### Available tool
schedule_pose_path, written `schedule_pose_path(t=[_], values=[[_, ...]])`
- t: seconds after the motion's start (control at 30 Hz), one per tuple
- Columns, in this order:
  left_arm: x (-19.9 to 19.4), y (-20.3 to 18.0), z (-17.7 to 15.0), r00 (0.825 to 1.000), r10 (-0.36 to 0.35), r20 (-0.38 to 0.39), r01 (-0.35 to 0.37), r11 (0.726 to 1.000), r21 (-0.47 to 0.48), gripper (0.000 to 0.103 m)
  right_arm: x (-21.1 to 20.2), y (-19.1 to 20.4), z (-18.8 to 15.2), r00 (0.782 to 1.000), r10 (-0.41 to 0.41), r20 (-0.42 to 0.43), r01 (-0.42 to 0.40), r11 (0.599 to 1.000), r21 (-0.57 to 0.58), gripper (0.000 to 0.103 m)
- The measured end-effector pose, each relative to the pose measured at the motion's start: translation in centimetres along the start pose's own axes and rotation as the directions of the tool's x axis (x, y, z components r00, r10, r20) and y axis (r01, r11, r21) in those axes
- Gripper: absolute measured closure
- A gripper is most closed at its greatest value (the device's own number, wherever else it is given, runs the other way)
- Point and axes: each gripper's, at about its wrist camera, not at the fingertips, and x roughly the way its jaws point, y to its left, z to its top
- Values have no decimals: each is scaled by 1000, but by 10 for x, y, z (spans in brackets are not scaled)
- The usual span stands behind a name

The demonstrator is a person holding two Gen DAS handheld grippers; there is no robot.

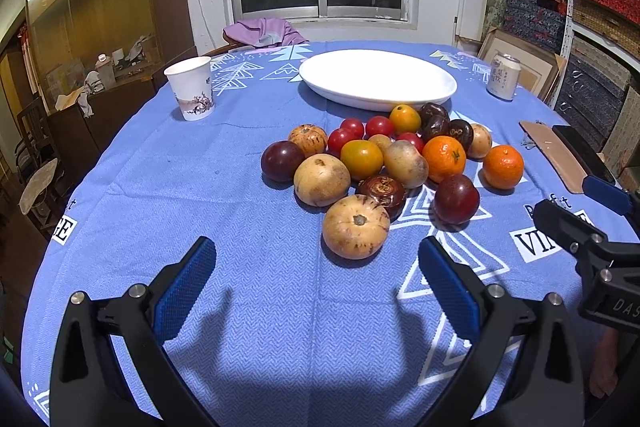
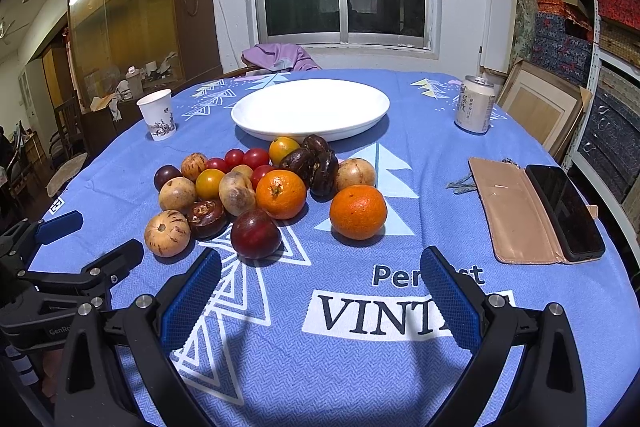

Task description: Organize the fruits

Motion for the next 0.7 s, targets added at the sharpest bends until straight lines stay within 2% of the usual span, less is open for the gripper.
schedule_pose_path(t=[0.7], values=[[0, 1, 0, 1000, -11, -8, 11, 1000, 2, 4, 1, 0, 0, 1000, 0, 0, 0, 1000, -4, 3]])
